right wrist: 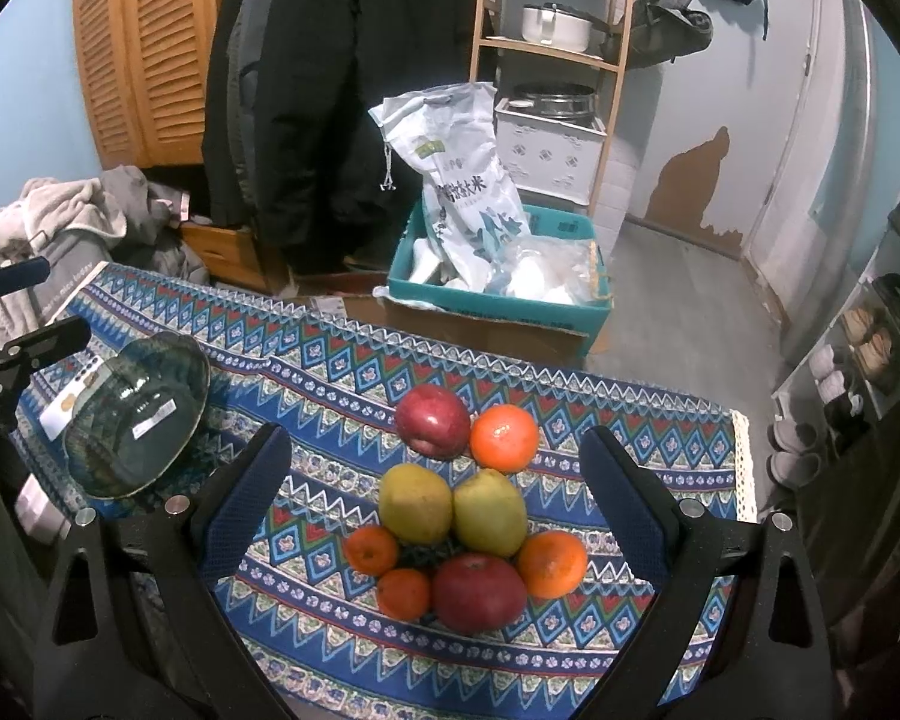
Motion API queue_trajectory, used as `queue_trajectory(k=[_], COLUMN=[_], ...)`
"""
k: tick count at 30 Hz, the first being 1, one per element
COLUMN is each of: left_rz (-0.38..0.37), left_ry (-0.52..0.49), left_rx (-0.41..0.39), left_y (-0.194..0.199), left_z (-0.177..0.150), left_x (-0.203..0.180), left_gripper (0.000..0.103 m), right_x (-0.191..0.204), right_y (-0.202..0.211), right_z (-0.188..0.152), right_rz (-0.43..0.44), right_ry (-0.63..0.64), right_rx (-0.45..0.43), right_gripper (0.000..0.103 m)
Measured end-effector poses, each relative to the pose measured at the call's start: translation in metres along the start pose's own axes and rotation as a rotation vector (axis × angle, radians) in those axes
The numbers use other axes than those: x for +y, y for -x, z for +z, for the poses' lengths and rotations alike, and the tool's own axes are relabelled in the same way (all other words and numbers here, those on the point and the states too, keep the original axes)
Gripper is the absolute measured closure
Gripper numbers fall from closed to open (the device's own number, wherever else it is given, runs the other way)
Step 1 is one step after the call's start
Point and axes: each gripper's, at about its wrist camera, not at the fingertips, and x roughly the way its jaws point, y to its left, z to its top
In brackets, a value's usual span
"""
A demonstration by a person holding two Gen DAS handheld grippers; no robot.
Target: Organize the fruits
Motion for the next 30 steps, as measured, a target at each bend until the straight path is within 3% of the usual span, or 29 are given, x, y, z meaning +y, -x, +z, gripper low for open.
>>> queue_trajectory(k=[30], left_rz=[0.012], left_ry=[-0.005], left_rx=[0.008], left_y=[0.0019], left_z=[0.0006], left_x=[-0.0029], left_gripper=[0.0], right_x=[0.0019], right_y=[0.0017], right_z=[0.0013], right_rz=[0.004], right_ry=[0.003], right_rx=[-0.002], right_gripper=[0.007])
